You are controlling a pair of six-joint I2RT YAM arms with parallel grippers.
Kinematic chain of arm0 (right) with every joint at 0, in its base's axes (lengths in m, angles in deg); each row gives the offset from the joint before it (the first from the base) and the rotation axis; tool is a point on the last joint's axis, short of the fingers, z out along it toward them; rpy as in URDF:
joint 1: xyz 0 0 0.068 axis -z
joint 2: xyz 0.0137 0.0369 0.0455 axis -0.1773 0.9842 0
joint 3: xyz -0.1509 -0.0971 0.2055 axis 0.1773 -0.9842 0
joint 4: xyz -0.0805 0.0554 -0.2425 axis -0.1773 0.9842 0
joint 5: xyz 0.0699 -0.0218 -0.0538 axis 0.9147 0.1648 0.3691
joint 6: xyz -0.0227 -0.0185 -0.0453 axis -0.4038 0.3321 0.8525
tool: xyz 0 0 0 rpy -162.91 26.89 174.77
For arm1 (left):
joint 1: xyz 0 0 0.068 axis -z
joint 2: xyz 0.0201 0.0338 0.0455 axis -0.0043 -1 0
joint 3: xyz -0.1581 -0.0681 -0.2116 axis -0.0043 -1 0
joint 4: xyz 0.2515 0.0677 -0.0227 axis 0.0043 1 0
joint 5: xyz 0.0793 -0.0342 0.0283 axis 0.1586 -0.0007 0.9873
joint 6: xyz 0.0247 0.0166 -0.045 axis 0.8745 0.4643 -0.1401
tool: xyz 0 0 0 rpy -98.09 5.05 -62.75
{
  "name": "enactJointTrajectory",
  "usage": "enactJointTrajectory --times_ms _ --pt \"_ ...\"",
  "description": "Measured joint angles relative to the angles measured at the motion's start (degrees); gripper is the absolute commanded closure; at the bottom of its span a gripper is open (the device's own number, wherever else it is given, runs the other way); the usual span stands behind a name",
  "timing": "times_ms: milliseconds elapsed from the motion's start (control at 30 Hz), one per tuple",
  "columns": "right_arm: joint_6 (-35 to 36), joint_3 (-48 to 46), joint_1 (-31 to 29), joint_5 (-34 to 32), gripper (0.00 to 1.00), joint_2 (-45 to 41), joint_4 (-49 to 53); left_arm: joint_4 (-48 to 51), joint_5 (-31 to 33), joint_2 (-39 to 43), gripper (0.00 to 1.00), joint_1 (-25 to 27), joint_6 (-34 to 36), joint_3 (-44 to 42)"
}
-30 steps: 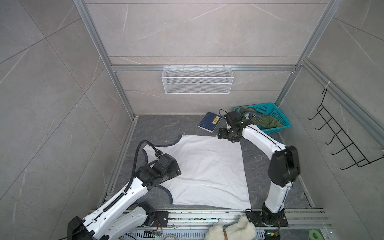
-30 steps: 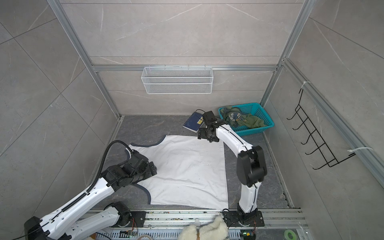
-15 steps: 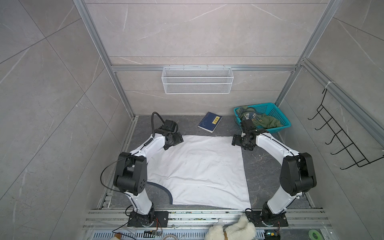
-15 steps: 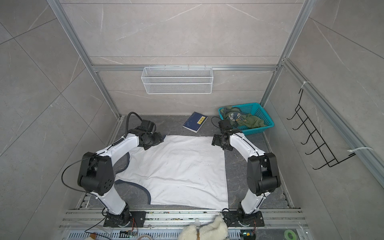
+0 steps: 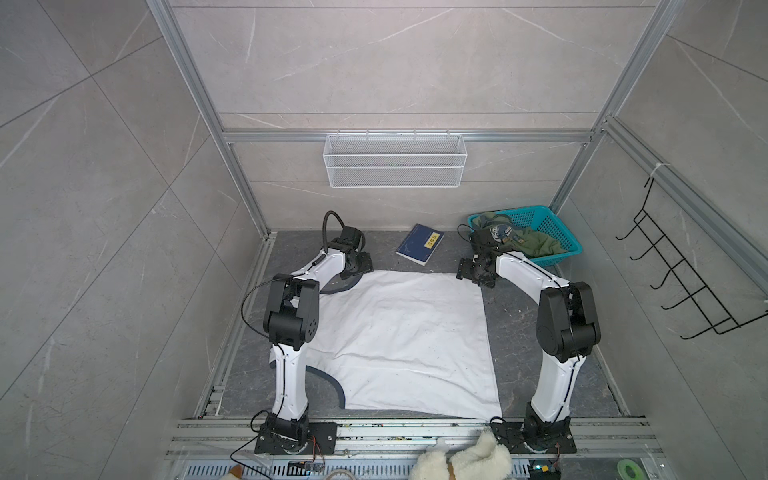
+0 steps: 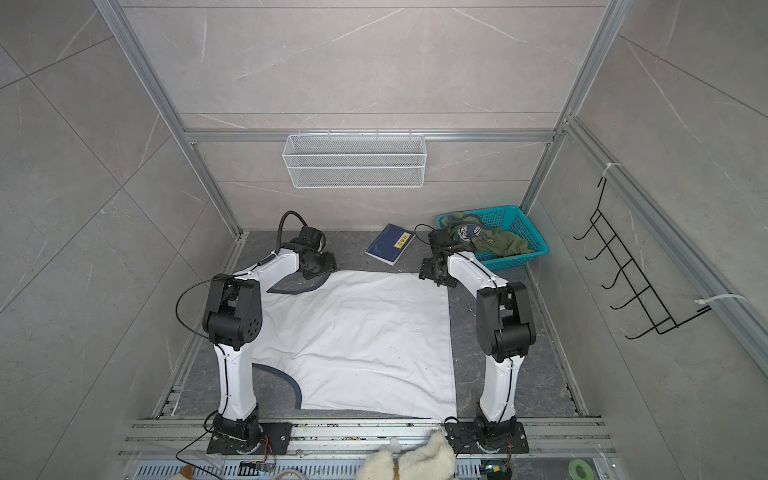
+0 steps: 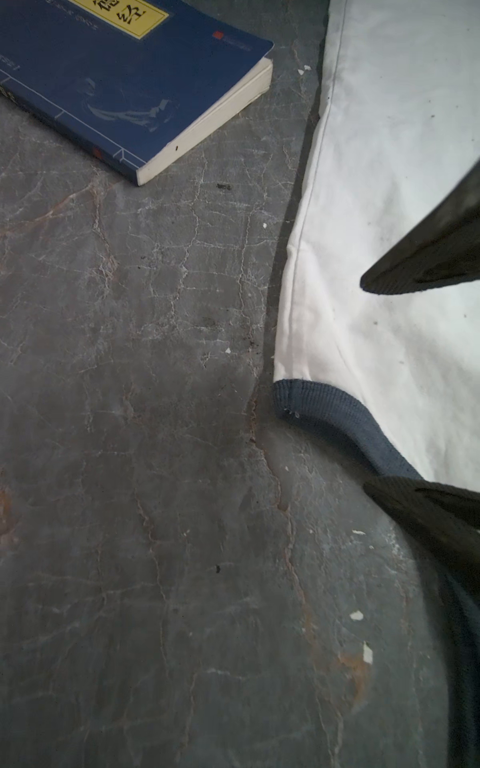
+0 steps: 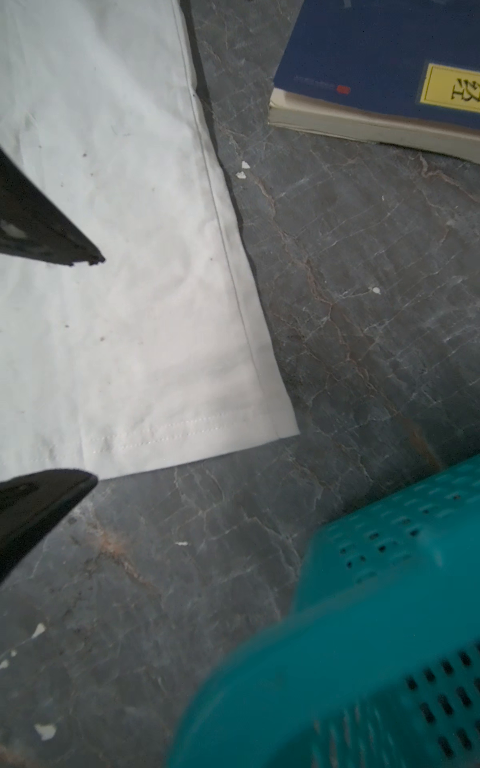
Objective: Fold and stack the tank tops
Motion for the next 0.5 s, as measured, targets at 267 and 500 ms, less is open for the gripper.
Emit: enactJointTrajectory --times_ms 267,500 --pt "0.2 -0.6 0.0 1.6 0.22 -0.1 0.2 0.2 -1.7 -5.1 0.41 0.0 2.0 4.3" --pt "0.9 -3.2 0.0 3.7 0.23 -2.3 0.1 -0.1 -1.5 -7.3 0.49 0.0 2.0 4.5"
